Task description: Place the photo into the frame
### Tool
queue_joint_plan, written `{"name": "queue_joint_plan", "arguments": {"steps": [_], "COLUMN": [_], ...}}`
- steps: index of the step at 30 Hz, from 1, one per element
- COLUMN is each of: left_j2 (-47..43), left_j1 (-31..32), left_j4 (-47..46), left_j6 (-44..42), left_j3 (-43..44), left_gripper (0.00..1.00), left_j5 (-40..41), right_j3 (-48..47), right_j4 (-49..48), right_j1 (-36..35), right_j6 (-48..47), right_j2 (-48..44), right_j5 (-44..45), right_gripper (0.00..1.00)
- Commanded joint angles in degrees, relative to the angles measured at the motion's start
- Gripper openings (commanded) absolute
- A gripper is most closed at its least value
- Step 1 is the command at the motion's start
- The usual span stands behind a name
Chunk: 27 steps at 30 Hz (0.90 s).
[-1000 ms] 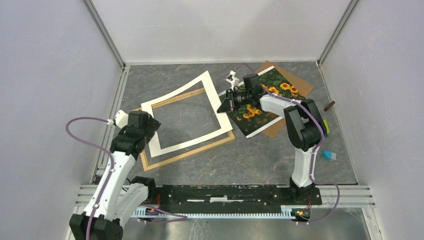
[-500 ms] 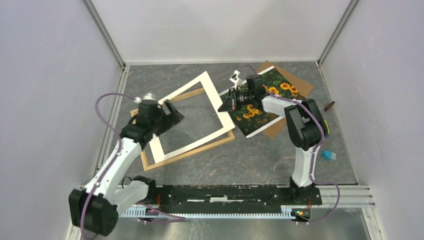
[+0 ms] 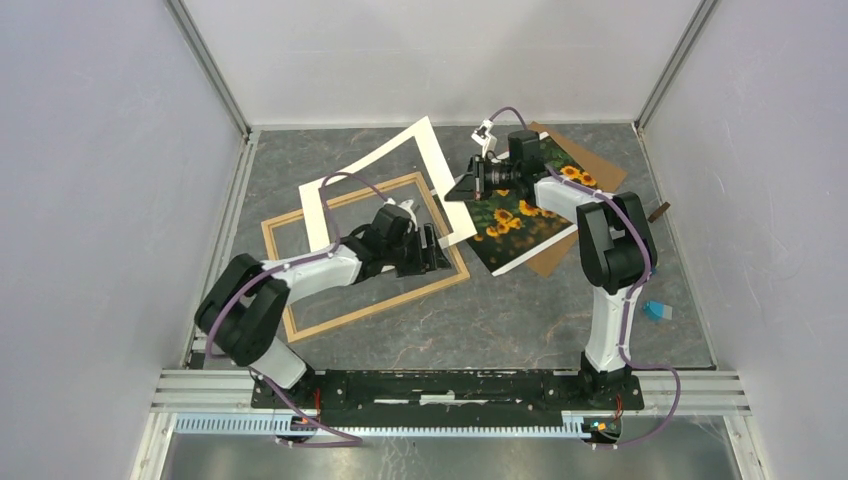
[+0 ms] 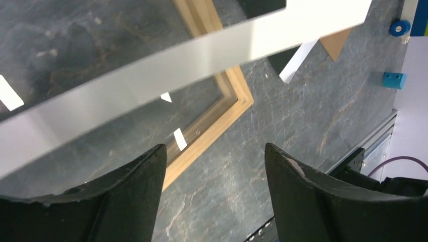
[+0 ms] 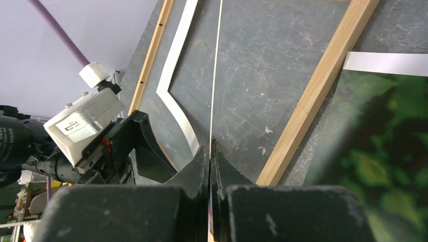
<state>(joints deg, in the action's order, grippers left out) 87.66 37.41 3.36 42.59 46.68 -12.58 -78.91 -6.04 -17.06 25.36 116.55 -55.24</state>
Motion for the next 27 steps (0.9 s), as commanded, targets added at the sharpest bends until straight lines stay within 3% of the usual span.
{"name": "queue_joint_plan", "arguments": {"steps": [1, 13, 16, 21, 27], "left_j2": [5.1, 12.96, 12.47, 5.52, -9.14], "left_j1": [0.56, 0.56, 0.47, 0.56, 0.56], "left_j4": [-8.6, -6.38, -4.99, -2.96, 6.95], "left_j6": [0.84, 10.41, 9.47, 3.64, -7.28], "left_j3": [4.83, 4.24, 4.62, 5.99, 8.92], "left_gripper": [0.75, 0.73, 0.74, 0.82, 0.93], "left_j5": [0.55, 0.54, 1.92, 1.82, 5.25], "right_j3": [-0.03, 1.22, 1.64, 2.07, 3.32], "right_j4": [-0.26, -0.11, -0.28, -0.28, -0.97], "right_j1": [-0.29, -0.34, -0.34, -0.36, -0.7], "right_j6": [-2.28, -2.64, -2.67, -1.89, 2.4], "right_j2": [0.41, -0.1, -0.31, -0.88, -1.78], "right_j5": [-1.59, -0.66, -0.66, 0.25, -3.24], "right_gripper": [0.0, 0.0, 0.0, 0.0, 0.0]}}
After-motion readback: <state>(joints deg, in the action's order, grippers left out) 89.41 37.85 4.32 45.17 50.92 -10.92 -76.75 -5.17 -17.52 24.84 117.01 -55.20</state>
